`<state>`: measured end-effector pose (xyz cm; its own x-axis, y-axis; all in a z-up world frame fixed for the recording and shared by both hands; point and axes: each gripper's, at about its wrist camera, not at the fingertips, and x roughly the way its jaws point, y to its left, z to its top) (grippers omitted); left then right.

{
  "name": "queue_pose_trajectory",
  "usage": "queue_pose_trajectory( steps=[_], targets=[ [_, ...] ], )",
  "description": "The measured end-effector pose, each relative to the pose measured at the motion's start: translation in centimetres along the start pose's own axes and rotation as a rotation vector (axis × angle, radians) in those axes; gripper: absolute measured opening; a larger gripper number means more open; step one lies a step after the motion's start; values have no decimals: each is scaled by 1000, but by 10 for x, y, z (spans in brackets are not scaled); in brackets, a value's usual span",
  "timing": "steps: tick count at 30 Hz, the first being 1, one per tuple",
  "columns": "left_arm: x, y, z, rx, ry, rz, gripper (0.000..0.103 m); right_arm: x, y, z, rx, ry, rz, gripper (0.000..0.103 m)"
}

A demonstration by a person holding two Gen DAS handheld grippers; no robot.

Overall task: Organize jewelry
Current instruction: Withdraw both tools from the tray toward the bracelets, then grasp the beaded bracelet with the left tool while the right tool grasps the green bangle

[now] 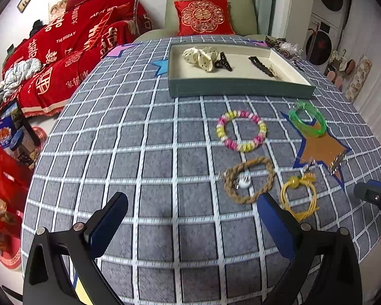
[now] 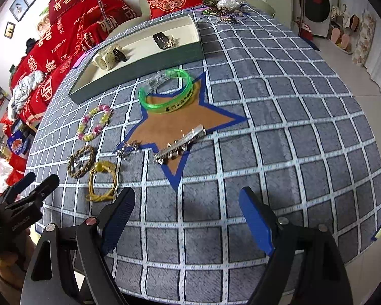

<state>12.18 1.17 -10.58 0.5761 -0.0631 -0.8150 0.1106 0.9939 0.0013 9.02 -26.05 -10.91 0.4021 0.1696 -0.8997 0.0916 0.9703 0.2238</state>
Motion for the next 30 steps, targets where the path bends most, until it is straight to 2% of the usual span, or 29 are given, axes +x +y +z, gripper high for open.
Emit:
queue_pose_trajectory(
  steps=[10, 11, 12, 15, 17, 18, 20, 24, 27, 29, 30],
  targets=[
    [21, 1, 40, -30, 5, -22, 103, 14, -1, 49, 9, -26, -35, 86],
    [25, 0, 44, -28, 9, -20, 94, 17, -3, 55, 18, -26, -36, 86],
    [31, -1, 49, -24, 24, -16, 90, 20, -5, 62, 28, -25, -38, 86],
    [44, -3, 58, -23, 43, -18, 88, 31, -9, 80, 46, -23, -51, 86],
    [50, -6, 63, -13, 56, -23, 81, 38, -10, 90, 51, -19, -56, 86],
    [55, -9, 66, -6, 65, -30, 81, 42, -10, 95, 49, -18, -60, 85],
    [61, -12, 70, 5, 72, -30, 81, 49, -9, 102, 40, -11, -67, 75],
    [71, -21, 75, 37, 86, -35, 81, 66, -4, 111, 14, 21, -80, 67],
    [79, -23, 76, 44, 109, -43, 80, 71, 6, 115, -50, 12, -127, 59],
    [82, -25, 74, 49, 118, -48, 71, 73, 14, 115, -100, 15, -162, 51],
    [81, -27, 73, 57, 110, -49, 70, 74, 18, 114, -128, 14, -184, 50]
  ],
)
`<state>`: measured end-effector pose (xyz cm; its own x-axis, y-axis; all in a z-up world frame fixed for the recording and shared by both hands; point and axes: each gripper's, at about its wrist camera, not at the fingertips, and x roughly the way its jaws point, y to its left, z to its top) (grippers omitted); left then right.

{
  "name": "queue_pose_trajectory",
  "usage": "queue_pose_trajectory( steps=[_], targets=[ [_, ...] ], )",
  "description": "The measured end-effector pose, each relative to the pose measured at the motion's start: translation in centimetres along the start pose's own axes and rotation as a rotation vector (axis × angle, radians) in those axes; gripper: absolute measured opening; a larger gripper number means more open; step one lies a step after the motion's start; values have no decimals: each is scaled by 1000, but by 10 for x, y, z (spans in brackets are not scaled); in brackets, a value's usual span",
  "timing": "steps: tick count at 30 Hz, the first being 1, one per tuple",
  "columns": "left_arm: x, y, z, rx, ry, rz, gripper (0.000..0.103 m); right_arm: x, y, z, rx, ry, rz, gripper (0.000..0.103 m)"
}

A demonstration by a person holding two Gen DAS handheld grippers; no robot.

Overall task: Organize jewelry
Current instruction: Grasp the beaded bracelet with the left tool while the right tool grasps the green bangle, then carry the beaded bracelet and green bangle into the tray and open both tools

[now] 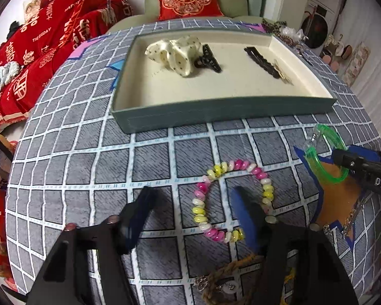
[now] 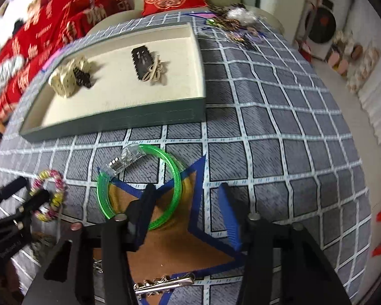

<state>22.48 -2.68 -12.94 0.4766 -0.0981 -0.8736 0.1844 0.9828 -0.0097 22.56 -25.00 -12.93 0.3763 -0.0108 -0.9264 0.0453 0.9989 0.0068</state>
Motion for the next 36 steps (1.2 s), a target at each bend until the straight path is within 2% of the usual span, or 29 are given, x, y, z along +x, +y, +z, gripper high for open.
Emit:
queue_pose_trajectory(
  steps=[4, 5, 7, 10, 11, 17, 25, 36],
  targets=[
    [-2, -5, 0, 26, -7, -16, 62, -3, 8, -5, -57, -17, -22, 39],
    [-2, -6, 0, 33, -9, -22, 57, -4, 10, -6, -60, -17, -16, 33],
    [-4, -9, 0, 51, -13, -36, 44, -5, 11, -7, -69, -18, -5, 25],
    [-5, -11, 0, 67, -13, -44, 18, -6, 17, -9, -82, -23, -6, 11],
    [-5, -11, 0, 67, -13, -48, 17, -7, 17, -10, -85, -27, -9, 7],
    [-11, -5, -3, 47, -24, -57, 17, -14, 12, -14, -62, -61, 0, 7],
    [-40, 6, 2, 17, -91, -84, 17, -41, -2, -15, -30, -112, 41, 7],
    [-91, 19, 37, -7, -205, -107, 17, -87, -6, 14, -33, -209, 90, 7]
  ],
)
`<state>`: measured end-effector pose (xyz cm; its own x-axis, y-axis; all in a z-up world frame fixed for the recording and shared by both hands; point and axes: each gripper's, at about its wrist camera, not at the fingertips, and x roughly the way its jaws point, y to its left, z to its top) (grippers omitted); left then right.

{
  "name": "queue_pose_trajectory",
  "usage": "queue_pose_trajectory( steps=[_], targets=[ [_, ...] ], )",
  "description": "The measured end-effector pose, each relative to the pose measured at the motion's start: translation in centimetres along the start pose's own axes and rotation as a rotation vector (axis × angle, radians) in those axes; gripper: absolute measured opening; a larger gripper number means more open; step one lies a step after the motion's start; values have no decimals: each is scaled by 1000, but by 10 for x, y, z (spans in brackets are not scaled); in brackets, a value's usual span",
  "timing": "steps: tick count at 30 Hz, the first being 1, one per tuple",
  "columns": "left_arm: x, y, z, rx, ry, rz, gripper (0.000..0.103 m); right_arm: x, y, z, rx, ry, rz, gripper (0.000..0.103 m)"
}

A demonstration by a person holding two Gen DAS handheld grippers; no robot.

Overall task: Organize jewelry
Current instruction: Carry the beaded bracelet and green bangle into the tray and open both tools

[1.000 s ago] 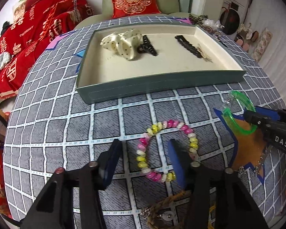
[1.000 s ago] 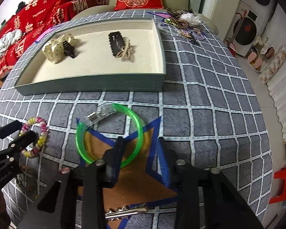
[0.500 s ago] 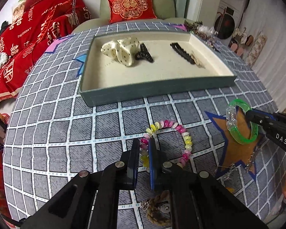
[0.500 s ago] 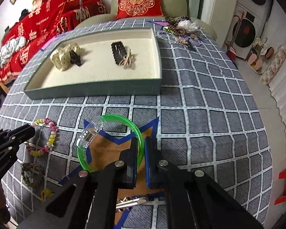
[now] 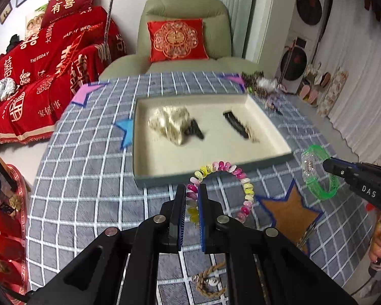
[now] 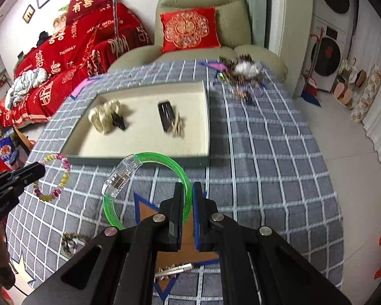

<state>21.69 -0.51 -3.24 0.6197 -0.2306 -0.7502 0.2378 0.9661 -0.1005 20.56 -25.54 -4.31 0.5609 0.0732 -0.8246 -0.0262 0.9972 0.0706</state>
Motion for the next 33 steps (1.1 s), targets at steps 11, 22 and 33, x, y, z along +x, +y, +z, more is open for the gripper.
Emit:
queue_pose_trajectory(
  steps=[11, 22, 33],
  targets=[
    [22, 15, 56, -34, -34, 19, 17, 16, 9, 66, -18, -33, 21, 7],
    [99, 21, 79, -56, 43, 80, 17, 85, 12, 112, 2, 4, 19, 7],
    [155, 17, 70, -14, 115, 147, 17, 152, 10, 104, 26, 77, 26, 7]
  ],
)
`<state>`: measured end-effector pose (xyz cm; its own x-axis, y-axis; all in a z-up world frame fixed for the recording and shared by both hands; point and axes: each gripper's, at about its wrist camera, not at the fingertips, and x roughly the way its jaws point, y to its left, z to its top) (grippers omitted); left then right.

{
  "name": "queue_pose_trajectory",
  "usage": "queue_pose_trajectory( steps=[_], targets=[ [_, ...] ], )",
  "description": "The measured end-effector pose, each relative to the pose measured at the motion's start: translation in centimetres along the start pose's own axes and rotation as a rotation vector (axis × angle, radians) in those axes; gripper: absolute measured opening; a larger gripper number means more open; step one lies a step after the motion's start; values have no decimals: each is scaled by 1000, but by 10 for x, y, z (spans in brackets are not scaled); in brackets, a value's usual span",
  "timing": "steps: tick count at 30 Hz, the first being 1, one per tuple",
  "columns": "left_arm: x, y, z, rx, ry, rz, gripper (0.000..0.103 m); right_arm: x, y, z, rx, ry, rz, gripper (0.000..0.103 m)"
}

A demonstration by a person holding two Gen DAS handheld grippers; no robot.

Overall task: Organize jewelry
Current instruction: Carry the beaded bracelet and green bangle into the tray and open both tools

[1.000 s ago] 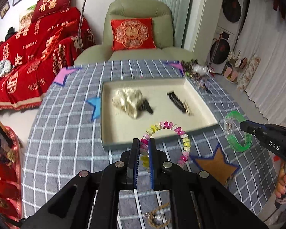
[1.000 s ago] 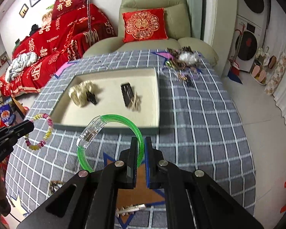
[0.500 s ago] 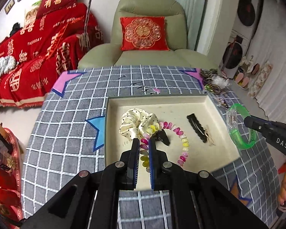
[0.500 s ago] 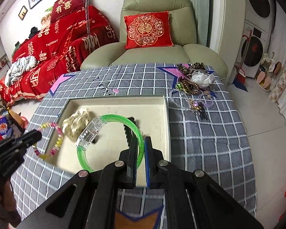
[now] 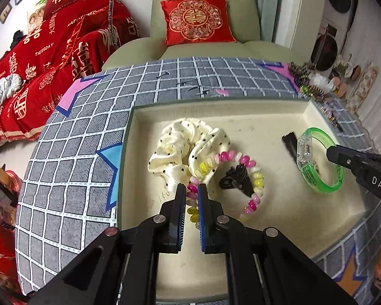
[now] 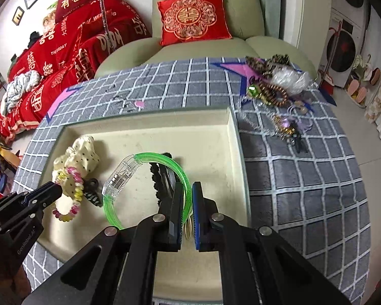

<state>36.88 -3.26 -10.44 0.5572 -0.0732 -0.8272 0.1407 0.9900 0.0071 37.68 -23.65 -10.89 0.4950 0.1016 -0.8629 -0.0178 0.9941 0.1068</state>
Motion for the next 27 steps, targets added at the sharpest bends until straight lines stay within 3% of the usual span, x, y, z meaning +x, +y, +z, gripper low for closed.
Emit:
queue_pose_trajectory(
  steps=[10, 19, 21, 24, 27],
  targets=[
    [18, -7, -7, 18, 22, 64, 17, 17, 3, -8, -30, 20, -15, 8],
    [3, -10, -5, 24, 4, 78, 17, 9, 2, -8, -14, 20, 28, 12],
    [-1, -10, -4, 27, -5, 85, 17, 2, 0, -8, -5, 9, 43, 18],
    [-6, -9, -4, 15, -13, 83, 17, -7, -1, -8, 7, -6, 52, 48],
    [-12, -9, -6, 13, -17, 77, 17, -18, -2, -9, 17, -20, 60, 50]
  ],
)
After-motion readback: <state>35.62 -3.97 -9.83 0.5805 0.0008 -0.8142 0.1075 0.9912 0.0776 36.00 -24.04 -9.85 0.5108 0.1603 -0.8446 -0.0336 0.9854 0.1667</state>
